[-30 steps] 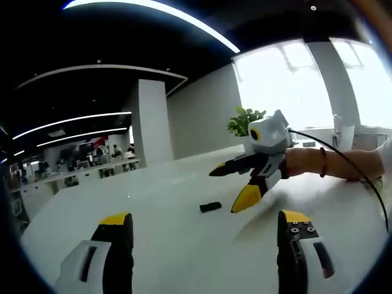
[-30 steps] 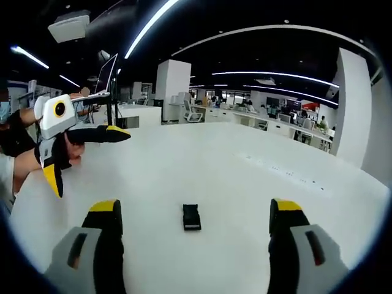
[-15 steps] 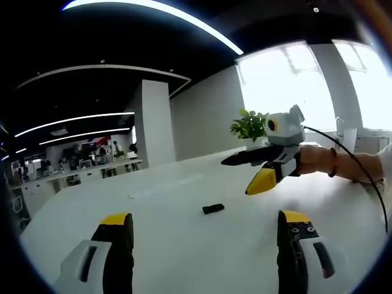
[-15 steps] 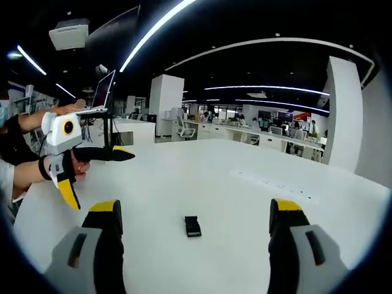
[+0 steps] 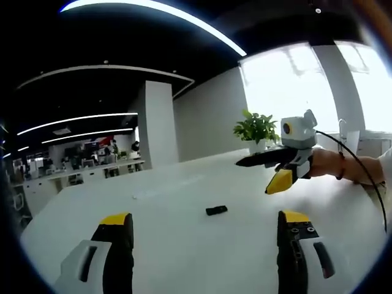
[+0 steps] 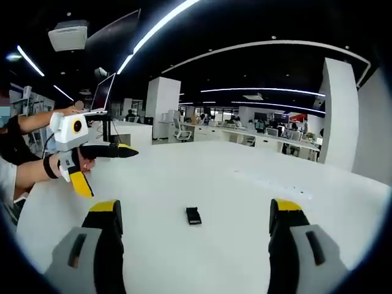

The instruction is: Snap the two parts of the plastic buckle together until the buckle closes and remains connected.

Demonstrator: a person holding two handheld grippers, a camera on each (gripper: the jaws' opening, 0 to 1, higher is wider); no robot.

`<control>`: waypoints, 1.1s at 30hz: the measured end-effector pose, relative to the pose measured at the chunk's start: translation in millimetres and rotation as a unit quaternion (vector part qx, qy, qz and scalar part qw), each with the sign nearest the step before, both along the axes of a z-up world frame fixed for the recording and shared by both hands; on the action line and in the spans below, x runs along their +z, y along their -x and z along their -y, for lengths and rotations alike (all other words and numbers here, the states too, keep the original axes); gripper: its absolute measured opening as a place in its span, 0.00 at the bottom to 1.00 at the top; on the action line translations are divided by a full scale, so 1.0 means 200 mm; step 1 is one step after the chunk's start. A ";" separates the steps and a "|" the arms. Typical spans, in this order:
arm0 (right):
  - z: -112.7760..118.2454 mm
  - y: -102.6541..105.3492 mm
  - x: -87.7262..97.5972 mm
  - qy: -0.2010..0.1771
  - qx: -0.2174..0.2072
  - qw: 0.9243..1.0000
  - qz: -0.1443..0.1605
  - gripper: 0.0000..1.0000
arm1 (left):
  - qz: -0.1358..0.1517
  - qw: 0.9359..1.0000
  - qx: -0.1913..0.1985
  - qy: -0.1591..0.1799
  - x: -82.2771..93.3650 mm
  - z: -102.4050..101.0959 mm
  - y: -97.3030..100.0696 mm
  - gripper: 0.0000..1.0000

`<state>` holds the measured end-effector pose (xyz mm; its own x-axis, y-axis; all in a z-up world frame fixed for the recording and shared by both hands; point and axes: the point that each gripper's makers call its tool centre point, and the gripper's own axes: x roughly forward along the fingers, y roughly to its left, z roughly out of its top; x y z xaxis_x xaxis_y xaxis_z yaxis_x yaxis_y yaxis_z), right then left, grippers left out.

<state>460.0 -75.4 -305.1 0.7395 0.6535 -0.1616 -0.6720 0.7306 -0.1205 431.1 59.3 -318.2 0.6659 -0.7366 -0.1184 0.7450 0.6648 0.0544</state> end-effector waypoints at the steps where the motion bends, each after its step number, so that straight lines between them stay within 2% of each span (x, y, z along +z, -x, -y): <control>1: 0.01 0.01 0.01 -0.001 0.000 1.000 0.000 1.00 | 0.001 1.000 0.001 0.000 0.00 0.00 0.00 0.99; 7: 0.04 0.08 0.03 0.003 -0.002 1.000 0.020 1.00 | 0.000 1.000 0.002 0.001 0.00 0.00 0.00 0.99; 11: 0.04 0.11 0.02 0.004 -0.001 1.000 0.014 1.00 | -0.002 1.000 0.003 0.004 0.00 -0.01 0.00 0.99; 15: 0.07 0.13 0.09 -0.019 -0.022 0.999 0.026 1.00 | 0.003 1.000 0.009 0.004 0.01 -0.02 0.00 0.98; 18: 0.09 0.15 0.12 -0.004 -0.033 0.999 0.040 1.00 | 0.005 1.000 0.011 0.014 0.03 -0.03 0.00 0.98; 20: 0.08 0.19 0.13 -0.019 -0.019 0.999 0.042 1.00 | 0.004 1.000 0.012 0.016 0.03 -0.03 0.00 0.98; 25: 0.11 0.24 0.07 -0.015 -0.023 0.999 0.030 0.99 | 0.004 1.000 0.013 0.013 0.02 -0.03 0.00 0.98; 30: 0.15 0.29 0.07 -0.023 -0.030 0.999 0.025 0.99 | 0.005 1.000 0.012 0.012 0.02 -0.03 0.01 0.98; 33: 0.18 0.31 0.07 -0.014 -0.035 0.999 0.032 0.98 | 0.004 1.000 0.012 0.010 0.02 -0.03 0.01 0.98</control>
